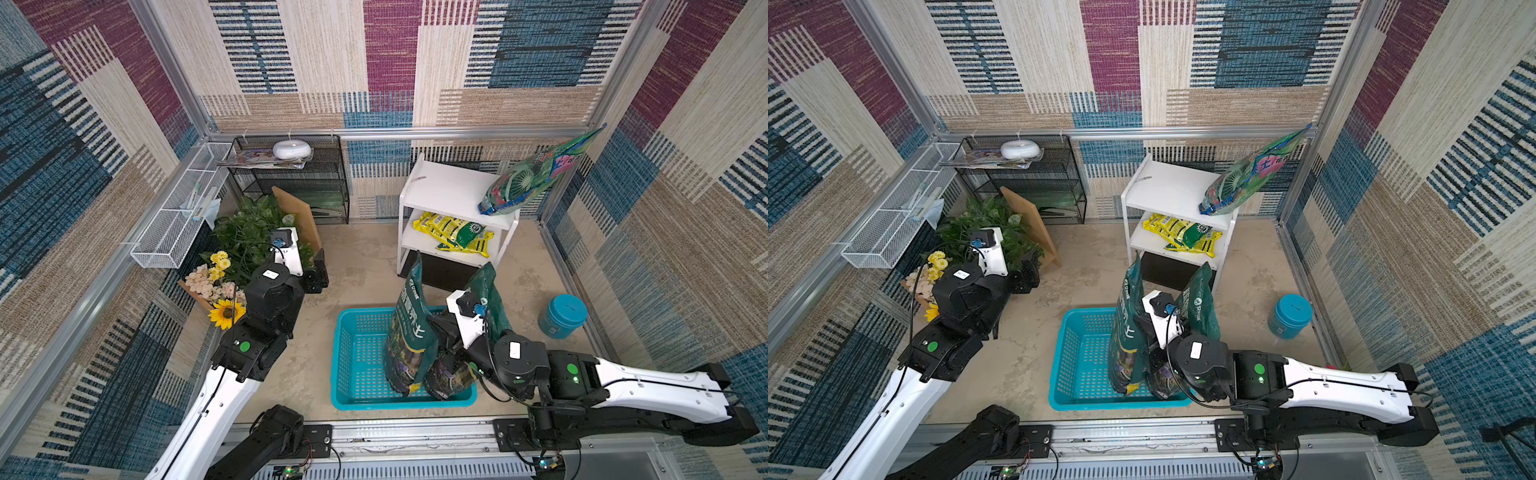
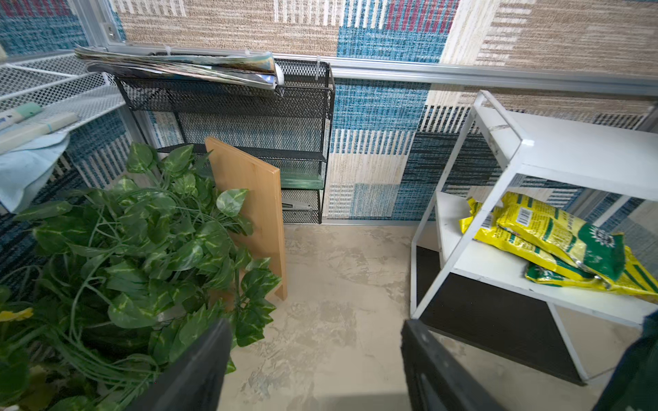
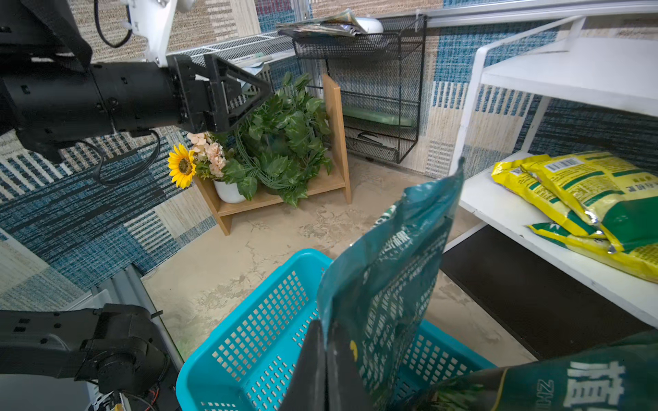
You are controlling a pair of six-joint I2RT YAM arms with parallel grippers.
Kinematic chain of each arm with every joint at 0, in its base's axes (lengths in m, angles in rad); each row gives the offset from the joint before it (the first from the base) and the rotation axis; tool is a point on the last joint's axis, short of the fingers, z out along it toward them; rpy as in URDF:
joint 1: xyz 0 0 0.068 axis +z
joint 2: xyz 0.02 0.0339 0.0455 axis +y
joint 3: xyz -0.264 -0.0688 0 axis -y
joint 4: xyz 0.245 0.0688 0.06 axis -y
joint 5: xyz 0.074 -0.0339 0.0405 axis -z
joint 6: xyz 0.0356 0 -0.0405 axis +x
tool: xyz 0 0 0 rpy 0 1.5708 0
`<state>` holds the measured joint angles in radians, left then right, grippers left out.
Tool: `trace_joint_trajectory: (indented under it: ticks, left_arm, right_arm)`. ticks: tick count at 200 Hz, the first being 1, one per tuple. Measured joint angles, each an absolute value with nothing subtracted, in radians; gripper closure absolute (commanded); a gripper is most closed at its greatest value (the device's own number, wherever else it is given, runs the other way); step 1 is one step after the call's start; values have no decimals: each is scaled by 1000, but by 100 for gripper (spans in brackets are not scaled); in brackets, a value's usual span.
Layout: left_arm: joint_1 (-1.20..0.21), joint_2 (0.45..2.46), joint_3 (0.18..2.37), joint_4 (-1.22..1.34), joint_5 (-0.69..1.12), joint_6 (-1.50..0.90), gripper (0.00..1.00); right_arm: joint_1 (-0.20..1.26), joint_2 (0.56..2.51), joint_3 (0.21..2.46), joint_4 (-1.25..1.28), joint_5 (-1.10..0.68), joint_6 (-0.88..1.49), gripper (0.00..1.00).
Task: Take down the fertilizer bag from the shelf
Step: Place the fertilizer bag in the storage box.
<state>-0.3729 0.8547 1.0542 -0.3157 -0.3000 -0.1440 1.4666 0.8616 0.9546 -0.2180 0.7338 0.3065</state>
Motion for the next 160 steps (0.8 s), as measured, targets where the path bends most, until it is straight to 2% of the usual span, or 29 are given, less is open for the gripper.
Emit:
trace_joint_trajectory:
  ticks: [12, 22, 26, 36, 41, 93, 126, 160]
  left_arm:
    - [-373, 887, 1098, -374, -255, -184, 37]
    - [-373, 925, 1155, -420, -192, -233, 48]
    - [-373, 932, 1166, -432, -167, -251, 57]
    - [-373, 928, 1169, -459, -88, -316, 90]
    - [-374, 915, 1156, -473, -48, -349, 100]
    - [-393, 780, 987, -558, 145, -587, 100]
    - [-446, 807, 875, -565, 266, -675, 100]
    - [-450, 851, 815, -592, 265, -697, 100]
  right_arm:
    - [1467, 833, 947, -212, 758, 302, 100]
    - [1466, 823, 951, -208, 775, 300, 100]
    - [1466, 822, 955, -208, 780, 300, 100]
    - [1466, 822, 963, -207, 787, 300, 100]
    - [1466, 822, 963, -207, 789, 300, 100]
    - [1466, 826, 944, -251, 751, 328, 100]
    - [1467, 834, 942, -302, 720, 351, 100]
    - [1467, 824, 923, -300, 719, 360, 100]
